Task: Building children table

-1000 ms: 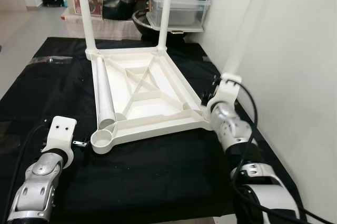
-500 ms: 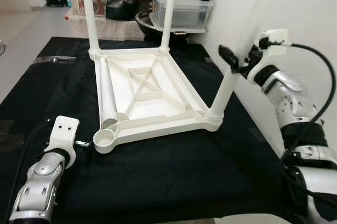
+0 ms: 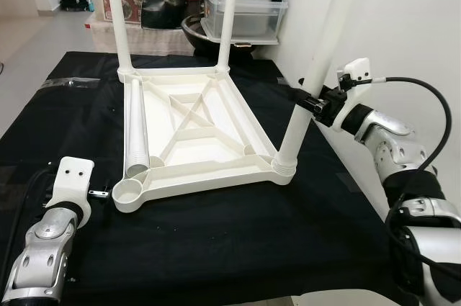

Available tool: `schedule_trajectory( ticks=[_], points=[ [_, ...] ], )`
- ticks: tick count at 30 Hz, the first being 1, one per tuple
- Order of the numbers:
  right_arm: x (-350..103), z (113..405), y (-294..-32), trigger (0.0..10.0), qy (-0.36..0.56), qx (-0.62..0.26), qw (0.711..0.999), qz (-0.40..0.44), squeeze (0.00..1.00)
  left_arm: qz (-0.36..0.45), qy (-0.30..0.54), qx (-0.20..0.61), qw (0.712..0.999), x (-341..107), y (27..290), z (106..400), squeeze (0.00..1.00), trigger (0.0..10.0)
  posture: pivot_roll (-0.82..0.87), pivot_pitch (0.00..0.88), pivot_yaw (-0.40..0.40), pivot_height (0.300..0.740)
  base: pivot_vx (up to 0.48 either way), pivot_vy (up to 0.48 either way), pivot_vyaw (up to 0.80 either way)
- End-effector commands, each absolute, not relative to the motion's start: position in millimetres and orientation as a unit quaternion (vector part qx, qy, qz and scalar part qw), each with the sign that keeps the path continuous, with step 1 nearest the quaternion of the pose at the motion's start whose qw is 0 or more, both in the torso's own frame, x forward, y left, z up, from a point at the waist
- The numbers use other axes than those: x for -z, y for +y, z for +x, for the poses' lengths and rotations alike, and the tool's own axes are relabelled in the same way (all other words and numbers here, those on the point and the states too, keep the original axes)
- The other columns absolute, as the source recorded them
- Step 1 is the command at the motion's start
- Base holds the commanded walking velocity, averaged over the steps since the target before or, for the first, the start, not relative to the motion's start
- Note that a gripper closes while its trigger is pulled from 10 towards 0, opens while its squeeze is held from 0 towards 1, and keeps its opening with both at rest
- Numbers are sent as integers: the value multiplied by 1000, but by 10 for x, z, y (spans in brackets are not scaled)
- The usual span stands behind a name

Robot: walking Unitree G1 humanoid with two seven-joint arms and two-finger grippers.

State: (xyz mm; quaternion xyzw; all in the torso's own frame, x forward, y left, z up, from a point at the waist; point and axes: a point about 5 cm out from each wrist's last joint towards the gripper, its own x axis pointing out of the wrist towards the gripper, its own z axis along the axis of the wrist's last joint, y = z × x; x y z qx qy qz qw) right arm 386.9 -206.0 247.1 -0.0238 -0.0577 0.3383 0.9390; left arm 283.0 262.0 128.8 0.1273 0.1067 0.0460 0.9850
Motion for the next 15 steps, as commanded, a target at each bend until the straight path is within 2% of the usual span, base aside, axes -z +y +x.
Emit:
schedule_trajectory(
  ticks=[1, 6, 7, 8, 9, 11, 12, 14, 15],
  points=[
    [-2377, 3870, -1657, 0, -39, -420, 906, -40, 0, 115, 94, 11, 989, -1306, 2385, 2857, 0, 10000, 123, 0, -156, 740, 0, 0, 0],
    [-2382, 3889, -1592, 0, -38, -400, 915, -34, 0, 108, 84, 17, 990, -1354, 2371, 2856, 0, 10000, 120, 0, -156, 740, 0, 0, 0],
    [-2380, 3916, -1543, 0, -31, -367, 929, -31, 0, 103, 75, 22, 992, -1409, 2357, 2857, 0, 10000, 119, 0, -156, 740, 0, 0, 0],
    [-2380, 3916, -1543, 0, -31, -367, 929, -31, 0, 103, 75, 22, 992, -1409, 2357, 2857, 0, 10000, 119, 0, -156, 740, 0, 0, 0],
    [-2315, 3917, -1396, 0, -16, -267, 964, -12, 0, 72, 18, 49, 996, -1673, 2266, 2898, 0, 10000, 111, 0, -140, 740, 0, 0, 0],
    [-2315, 3917, -1396, 0, -16, -267, 964, -12, 0, 72, 18, 49, 996, -1673, 2266, 2898, 0, 10000, 111, 0, -140, 740, 0, 0, 0],
    [-2202, 3819, -1312, 0, -22, -86, 996, -24, 0, 36, -64, 100, 992, -2049, 2106, 2916, 0, 10000, 108, 0, -133, 740, 0, 0, 0],
    [-2202, 3819, -1312, 0, -22, -86, 996, -24, 0, 36, -64, 100, 992, -2049, 2106, 2916, 0, 10000, 108, 0, -133, 740, 0, 0, 0],
    [-2184, 3784, -1310, 0, -27, -46, 998, -27, 0, 30, -81, 112, 990, -2125, 2071, 2912, 0, 10000, 108, 0, -133, 740, 0, 0, 0]
  ],
)
